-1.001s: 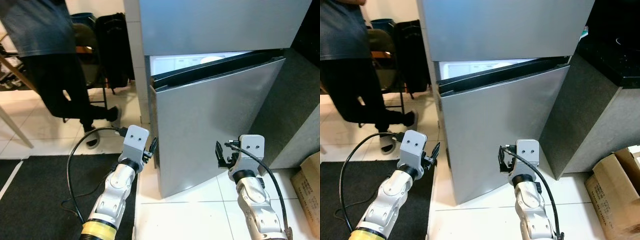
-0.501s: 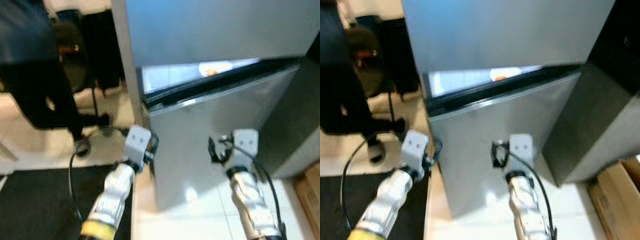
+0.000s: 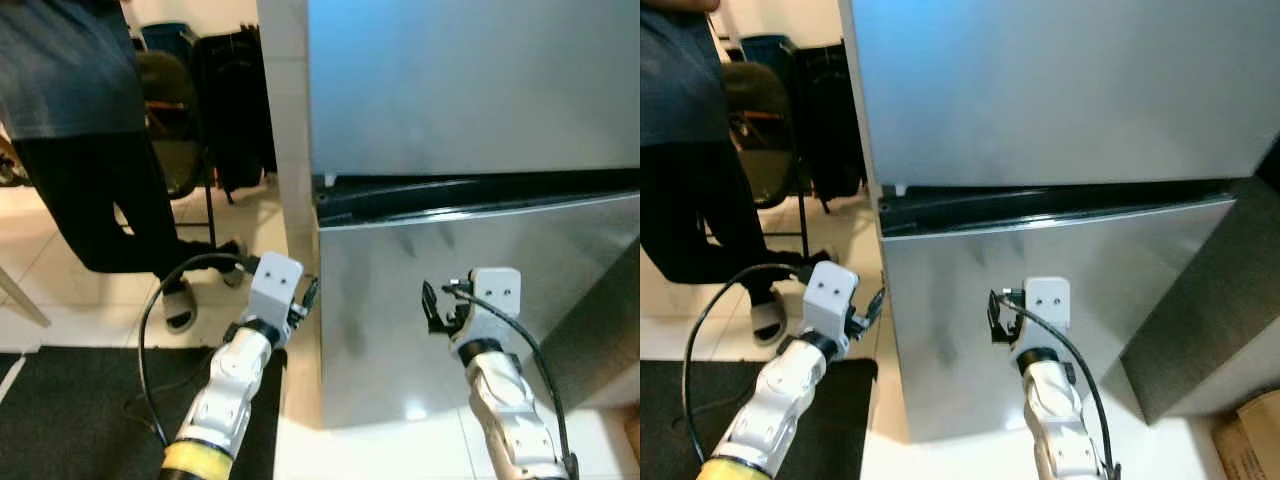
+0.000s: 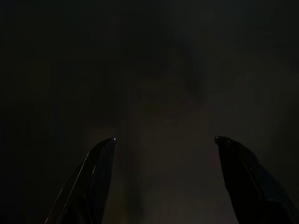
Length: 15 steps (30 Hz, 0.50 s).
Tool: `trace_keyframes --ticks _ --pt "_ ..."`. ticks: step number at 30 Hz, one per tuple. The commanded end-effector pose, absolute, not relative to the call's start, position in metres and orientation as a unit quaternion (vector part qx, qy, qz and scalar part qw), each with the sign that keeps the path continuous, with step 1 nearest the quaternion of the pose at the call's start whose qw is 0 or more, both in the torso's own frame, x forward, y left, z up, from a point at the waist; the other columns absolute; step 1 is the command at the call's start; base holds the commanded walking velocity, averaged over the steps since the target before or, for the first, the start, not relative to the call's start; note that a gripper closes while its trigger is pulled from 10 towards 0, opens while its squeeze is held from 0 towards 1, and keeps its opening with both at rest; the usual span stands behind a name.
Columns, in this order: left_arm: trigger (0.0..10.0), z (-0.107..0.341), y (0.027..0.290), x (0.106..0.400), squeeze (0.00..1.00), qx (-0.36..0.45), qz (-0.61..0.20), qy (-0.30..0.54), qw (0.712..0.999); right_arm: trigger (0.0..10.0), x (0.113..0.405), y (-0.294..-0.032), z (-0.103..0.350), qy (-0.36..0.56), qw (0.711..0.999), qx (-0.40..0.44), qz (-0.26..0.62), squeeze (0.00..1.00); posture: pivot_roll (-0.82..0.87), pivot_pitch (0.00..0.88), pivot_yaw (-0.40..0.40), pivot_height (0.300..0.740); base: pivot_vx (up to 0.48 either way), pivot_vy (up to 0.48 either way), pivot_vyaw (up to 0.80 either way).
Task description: Restocking fridge
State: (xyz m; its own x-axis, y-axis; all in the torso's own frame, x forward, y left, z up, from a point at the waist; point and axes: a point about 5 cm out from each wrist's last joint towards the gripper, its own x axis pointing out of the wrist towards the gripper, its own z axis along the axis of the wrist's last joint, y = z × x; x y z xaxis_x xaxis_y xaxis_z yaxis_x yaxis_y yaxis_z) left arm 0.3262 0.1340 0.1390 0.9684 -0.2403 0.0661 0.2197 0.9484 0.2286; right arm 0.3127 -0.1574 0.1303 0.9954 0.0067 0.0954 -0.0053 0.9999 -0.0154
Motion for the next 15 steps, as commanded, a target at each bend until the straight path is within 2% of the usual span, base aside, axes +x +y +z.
trace_keyframes --ticks 1,6,15 --pt "10.0 0.135 0.135 0.327 0.0 0.12 -0.113 -0.036 0.986 10.0 0.311 -0.161 0.125 -0.037 0.999 -0.01 -0.003 0.0 -0.12 0.136 0.022 0.74 0.458 0.0 0.0" --pt "10.0 0.136 0.138 0.327 0.0 0.109 -0.105 -0.039 0.988 10.0 0.311 -0.161 0.126 -0.037 0.999 -0.011 -0.002 0.0 -0.12 0.135 0.021 0.74 0.438 0.0 0.0" --pt "10.0 0.124 0.134 0.314 0.0 0.121 -0.128 -0.022 0.984 10.0 0.311 -0.161 0.125 -0.036 0.999 -0.012 -0.002 0.0 -0.12 0.135 0.021 0.74 0.0 0.0 0.0"
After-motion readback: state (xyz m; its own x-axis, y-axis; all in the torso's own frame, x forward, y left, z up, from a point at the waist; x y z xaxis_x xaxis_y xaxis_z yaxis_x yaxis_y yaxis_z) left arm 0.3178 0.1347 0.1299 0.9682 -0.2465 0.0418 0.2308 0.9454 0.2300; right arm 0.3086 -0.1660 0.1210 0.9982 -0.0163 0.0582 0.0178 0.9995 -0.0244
